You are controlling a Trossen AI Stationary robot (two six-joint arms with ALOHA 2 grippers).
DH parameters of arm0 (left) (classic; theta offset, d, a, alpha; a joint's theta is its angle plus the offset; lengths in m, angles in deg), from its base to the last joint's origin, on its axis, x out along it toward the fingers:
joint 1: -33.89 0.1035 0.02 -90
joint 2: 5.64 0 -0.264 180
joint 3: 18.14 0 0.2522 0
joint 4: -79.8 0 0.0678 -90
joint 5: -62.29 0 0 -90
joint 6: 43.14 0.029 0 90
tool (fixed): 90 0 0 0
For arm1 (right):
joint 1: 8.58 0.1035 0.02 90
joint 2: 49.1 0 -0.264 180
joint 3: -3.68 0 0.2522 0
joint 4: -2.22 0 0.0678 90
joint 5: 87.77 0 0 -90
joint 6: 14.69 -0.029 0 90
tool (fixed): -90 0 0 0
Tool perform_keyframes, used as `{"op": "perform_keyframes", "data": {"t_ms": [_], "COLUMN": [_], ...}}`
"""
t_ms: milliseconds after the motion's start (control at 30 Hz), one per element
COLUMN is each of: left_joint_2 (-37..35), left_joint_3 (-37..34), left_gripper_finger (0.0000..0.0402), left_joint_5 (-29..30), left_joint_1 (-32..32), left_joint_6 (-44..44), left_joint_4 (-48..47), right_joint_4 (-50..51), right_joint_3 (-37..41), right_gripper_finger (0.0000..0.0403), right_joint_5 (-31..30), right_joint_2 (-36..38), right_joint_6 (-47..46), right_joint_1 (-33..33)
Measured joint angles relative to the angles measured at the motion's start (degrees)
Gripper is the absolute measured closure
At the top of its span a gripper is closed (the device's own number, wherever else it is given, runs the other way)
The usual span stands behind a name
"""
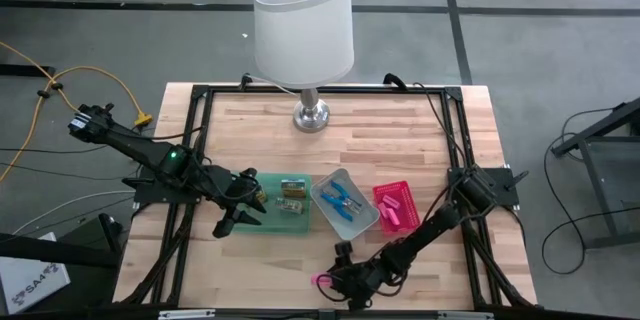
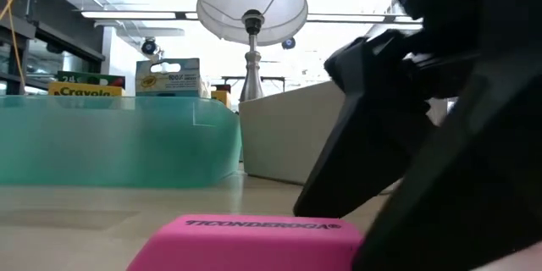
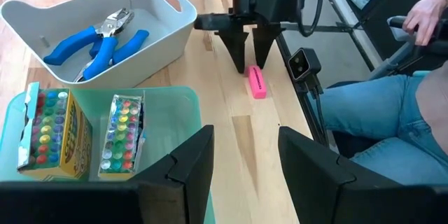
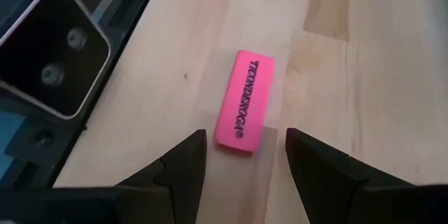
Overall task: Pick & Place School Supplies
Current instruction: Put the pink eraser into the red bin
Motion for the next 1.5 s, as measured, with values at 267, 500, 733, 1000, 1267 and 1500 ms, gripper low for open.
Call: {"op": "perform_keyframes", "data": {"t_ms": [267, 500, 733, 1000, 1267, 1500], "left_joint_2": [0.01, 0.01, 0.01, 0.01, -0.01, 0.01], "left_joint_3": [0.00, 0.00, 0.00, 0.00, 0.00, 0.00], "left_gripper_finger": [0.0245, 0.0245, 0.0245, 0.0245, 0.0245, 0.0245], "left_joint_5": [0.00, 0.00, 0.00, 0.00, -0.02, -0.02], "left_joint_1": [0.02, 0.00, 0.00, 0.01, 0.02, 0.01], "left_joint_6": [-0.02, 0.00, 0.00, -0.01, 0.00, -0.01], "left_joint_4": [0.00, -0.09, -0.22, -0.22, -0.24, -0.24], "right_joint_4": [0.00, 0.19, 0.26, 0.26, 0.27, -0.53], "right_joint_3": [-0.02, -0.04, -0.04, -0.04, -0.04, 0.02], "right_gripper_finger": [0.0215, 0.0215, 0.0238, 0.0304, 0.0339, 0.0339], "right_joint_5": [4.52, 5.15, 4.92, 5.04, 4.32, 1.44], "right_joint_2": [0.09, 0.09, 0.09, 0.09, 0.09, -0.09], "right_joint_6": [-0.45, -0.36, -0.54, -0.54, -0.30, 0.13], "right_joint_1": [-2.04, -2.36, -2.36, -2.32, -1.61, -0.81]}}
